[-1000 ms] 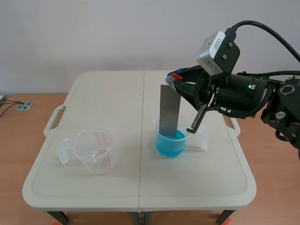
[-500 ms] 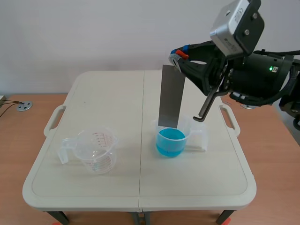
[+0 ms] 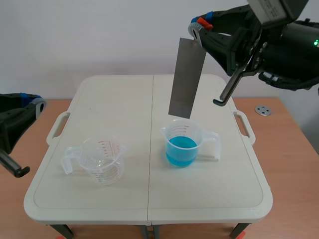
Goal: Hold the metal plate by the orange handle, dip it into the blue solution, take it out and point at it, then put the plate back in the beaker on the left.
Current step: 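Raise the plate and point at it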
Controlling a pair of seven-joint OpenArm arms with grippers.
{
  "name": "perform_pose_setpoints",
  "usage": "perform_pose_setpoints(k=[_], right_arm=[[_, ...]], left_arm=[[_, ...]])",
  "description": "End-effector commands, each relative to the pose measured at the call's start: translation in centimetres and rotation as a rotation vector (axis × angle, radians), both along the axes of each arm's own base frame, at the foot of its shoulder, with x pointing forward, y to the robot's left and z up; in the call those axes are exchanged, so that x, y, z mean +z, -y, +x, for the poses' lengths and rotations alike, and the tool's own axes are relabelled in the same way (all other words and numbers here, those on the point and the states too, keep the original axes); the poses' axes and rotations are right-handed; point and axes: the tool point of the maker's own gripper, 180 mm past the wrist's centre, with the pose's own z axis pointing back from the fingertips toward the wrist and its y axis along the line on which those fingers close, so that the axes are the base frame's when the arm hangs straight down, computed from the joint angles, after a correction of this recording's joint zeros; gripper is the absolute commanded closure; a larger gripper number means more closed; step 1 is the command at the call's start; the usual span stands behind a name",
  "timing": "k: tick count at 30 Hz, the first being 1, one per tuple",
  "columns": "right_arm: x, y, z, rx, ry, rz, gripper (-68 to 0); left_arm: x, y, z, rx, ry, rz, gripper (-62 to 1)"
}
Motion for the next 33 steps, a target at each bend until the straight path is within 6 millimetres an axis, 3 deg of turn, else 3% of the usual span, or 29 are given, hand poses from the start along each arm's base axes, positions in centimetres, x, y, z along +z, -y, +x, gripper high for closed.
perform_pose_setpoints(k=[1, 11, 20, 33], right_arm=[[1.3, -0.2, -0.5, 0.016, 0.032, 0.011, -1.1], [2.0, -0.3, -0.6, 0.014, 0.044, 0.016, -1.1], [1.9, -0.3, -0.6, 0.013, 0.043, 0.015, -1.1], [1.9, -0.3, -0.6, 0.014, 0.043, 0.016, -1.1]], left_arm=[[1.1, 1.0, 0.8, -0.025, 0.030, -0.001, -4.8], [1.8, 6.5, 3.9, -0.148, 0.039, 0.006, -4.8], [-0.7, 8.8, 6.0, -0.192, -0.016, 0.003, -4.8], [-2.4, 12.3, 8.0, -0.203, -0.049, -0.032, -4.8]])
